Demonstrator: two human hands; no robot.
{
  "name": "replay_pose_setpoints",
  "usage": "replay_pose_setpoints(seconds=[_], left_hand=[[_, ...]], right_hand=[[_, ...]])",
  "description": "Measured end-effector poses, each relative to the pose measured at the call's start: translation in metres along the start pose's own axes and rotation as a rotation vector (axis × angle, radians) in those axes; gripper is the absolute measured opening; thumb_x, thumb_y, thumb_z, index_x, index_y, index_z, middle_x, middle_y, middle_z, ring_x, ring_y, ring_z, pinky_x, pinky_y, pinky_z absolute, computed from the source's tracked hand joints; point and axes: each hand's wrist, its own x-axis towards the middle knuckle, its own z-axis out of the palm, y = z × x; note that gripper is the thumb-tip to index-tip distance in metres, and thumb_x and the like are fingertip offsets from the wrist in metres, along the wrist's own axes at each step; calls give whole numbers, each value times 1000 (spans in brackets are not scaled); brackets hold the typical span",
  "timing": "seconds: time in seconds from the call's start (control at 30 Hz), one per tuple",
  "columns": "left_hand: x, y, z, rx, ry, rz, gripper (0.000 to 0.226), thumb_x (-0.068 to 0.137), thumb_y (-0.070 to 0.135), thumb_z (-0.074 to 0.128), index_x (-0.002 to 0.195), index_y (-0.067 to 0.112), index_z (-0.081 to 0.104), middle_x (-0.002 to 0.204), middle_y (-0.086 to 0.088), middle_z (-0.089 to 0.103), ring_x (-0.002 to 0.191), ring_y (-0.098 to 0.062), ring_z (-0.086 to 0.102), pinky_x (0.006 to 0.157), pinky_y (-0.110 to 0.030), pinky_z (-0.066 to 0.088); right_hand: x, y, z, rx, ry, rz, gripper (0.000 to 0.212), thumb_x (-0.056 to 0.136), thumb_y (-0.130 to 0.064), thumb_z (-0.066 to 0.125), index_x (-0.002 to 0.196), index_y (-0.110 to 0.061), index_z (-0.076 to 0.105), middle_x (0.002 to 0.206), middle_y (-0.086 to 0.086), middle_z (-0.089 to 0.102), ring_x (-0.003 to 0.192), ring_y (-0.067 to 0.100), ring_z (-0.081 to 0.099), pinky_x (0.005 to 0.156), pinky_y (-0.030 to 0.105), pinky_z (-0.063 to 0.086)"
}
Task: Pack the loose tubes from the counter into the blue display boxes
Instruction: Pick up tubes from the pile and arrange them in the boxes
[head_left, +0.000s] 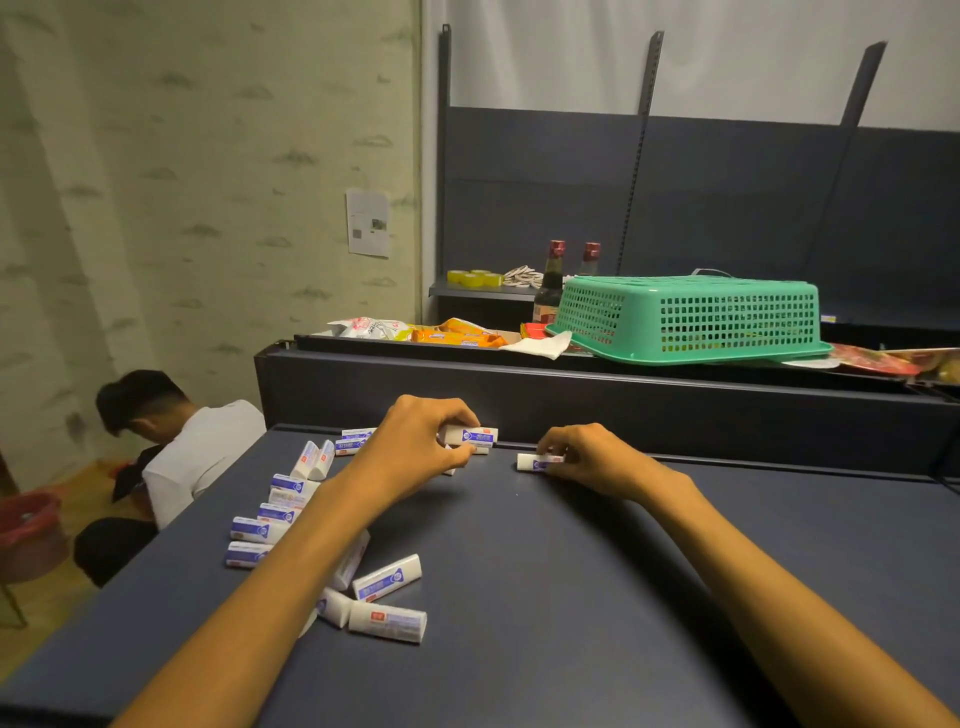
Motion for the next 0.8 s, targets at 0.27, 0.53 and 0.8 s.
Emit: replay_pose_setpoints(seconds=[0.27, 0.53, 0.8], left_hand=[[-11, 5, -5, 5, 18, 33, 24, 78, 15, 76, 101, 20, 72, 96, 2, 73, 77, -10, 68, 72, -26, 58], [-20, 23, 13, -4, 63, 76, 21, 78, 17, 73, 99, 20, 72, 93, 5, 72, 78, -8, 64, 73, -28, 57], [-16, 71, 46, 28, 32, 163, 22, 77, 19, 76, 99, 19, 72, 98, 3, 66, 88, -14, 60, 79, -36, 54]], right_hand=[[-26, -12, -12, 55, 126, -16, 32, 82, -19, 74, 112, -23, 62, 86, -11, 62, 72, 2, 59, 67, 12, 44], [-72, -12, -16, 116, 330, 0, 27, 78, -11, 72, 100, -24, 64, 82, -14, 59, 67, 6, 56, 63, 20, 48], [-147, 18, -30, 69, 426, 28, 28, 82, -15, 71, 108, -21, 65, 93, -7, 64, 75, 7, 60, 69, 25, 56]])
